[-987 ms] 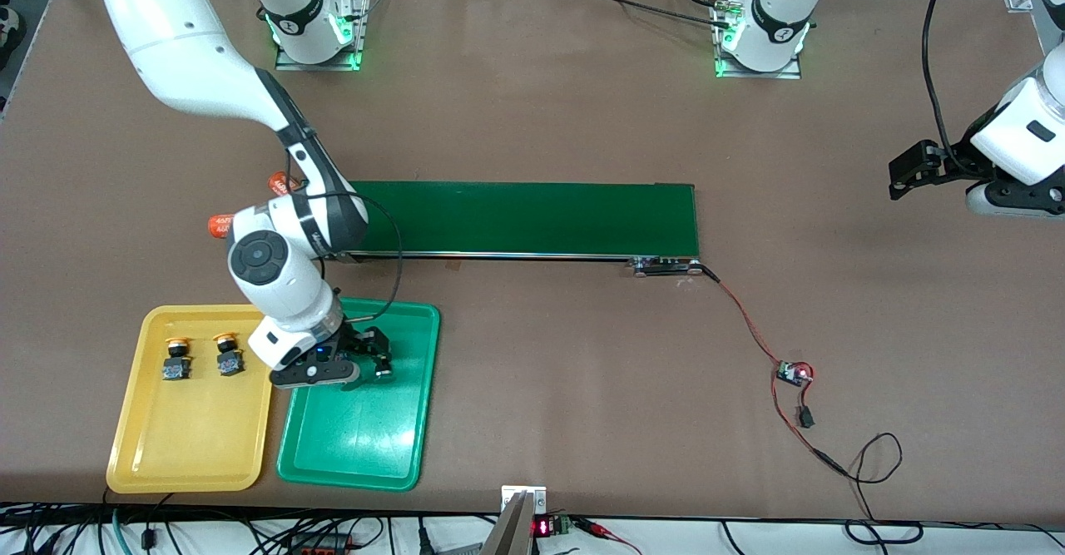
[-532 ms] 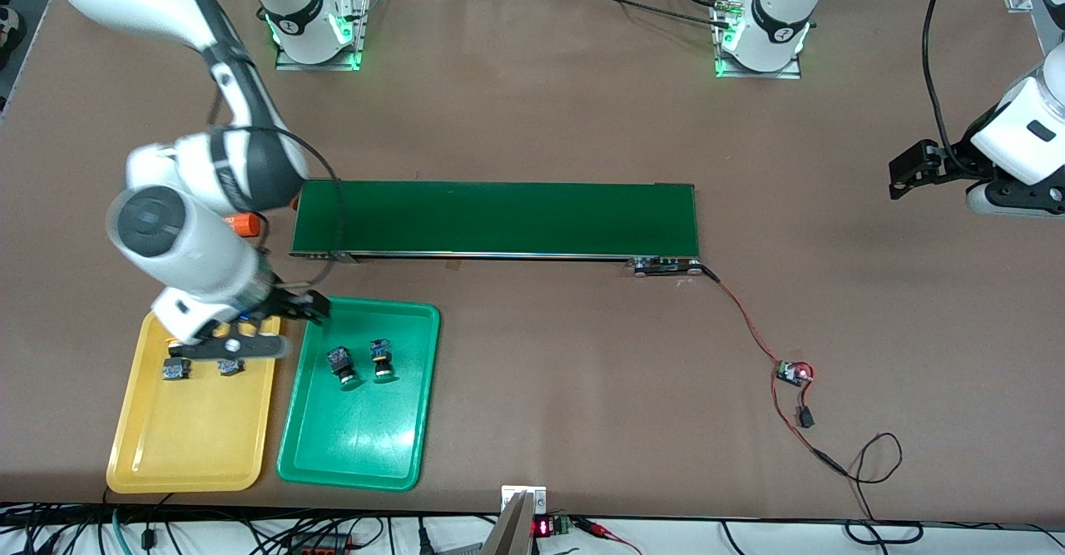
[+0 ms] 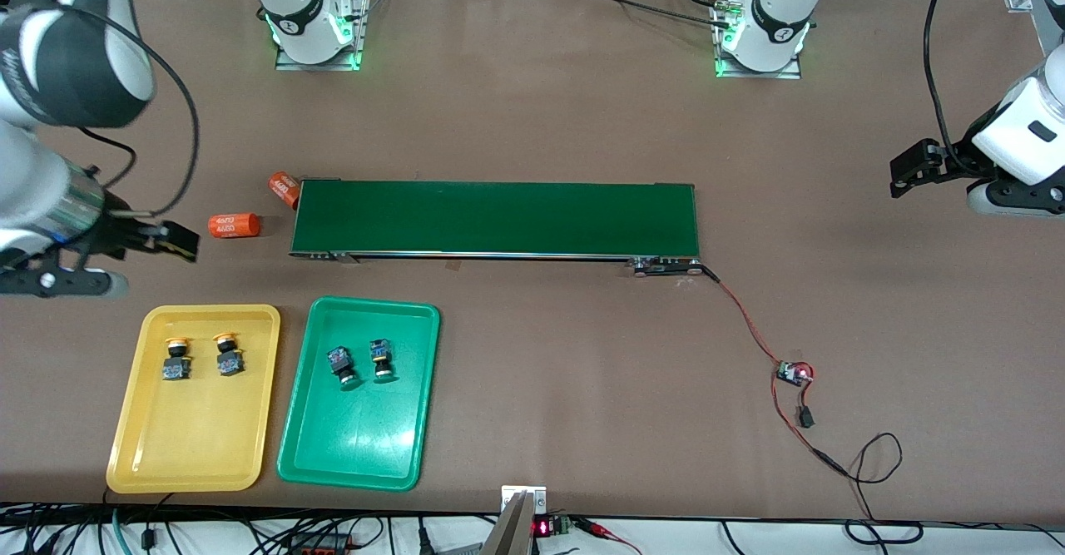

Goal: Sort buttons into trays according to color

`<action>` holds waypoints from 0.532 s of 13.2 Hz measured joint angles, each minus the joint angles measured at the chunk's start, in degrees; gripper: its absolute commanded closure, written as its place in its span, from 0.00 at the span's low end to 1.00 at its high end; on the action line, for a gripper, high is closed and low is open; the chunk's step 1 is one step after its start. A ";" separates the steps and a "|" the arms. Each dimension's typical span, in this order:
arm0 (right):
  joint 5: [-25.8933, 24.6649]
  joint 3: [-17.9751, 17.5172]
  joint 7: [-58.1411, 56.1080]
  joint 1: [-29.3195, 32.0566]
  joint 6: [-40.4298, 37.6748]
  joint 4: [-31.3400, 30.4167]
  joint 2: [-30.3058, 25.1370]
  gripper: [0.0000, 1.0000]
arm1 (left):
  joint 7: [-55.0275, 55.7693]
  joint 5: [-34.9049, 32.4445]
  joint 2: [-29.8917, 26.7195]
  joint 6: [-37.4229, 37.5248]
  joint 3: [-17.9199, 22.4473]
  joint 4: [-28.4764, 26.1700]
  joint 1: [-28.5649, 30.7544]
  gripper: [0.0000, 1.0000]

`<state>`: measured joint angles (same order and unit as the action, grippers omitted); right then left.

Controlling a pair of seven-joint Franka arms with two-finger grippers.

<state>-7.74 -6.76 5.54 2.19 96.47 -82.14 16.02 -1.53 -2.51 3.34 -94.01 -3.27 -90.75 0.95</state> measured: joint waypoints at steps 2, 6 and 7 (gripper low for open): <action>0.94 1.63 -2.31 0.64 -3.34 -0.06 -2.59 0.00 | 0.00 0.00 0.00 0.01 0.00 0.00 -0.02 0.00; 3.57 4.35 -3.65 0.92 -9.79 -0.82 -6.82 0.00 | 0.00 0.00 0.00 0.02 -0.13 0.00 -0.20 0.00; 3.61 4.41 -3.65 0.92 -10.92 -1.24 -7.37 0.00 | 0.00 0.00 0.00 0.03 -0.13 0.00 -0.20 0.00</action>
<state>-4.13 -2.36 1.89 3.11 85.56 -83.38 8.65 -1.52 -2.51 3.34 -93.98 -3.40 -90.75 0.75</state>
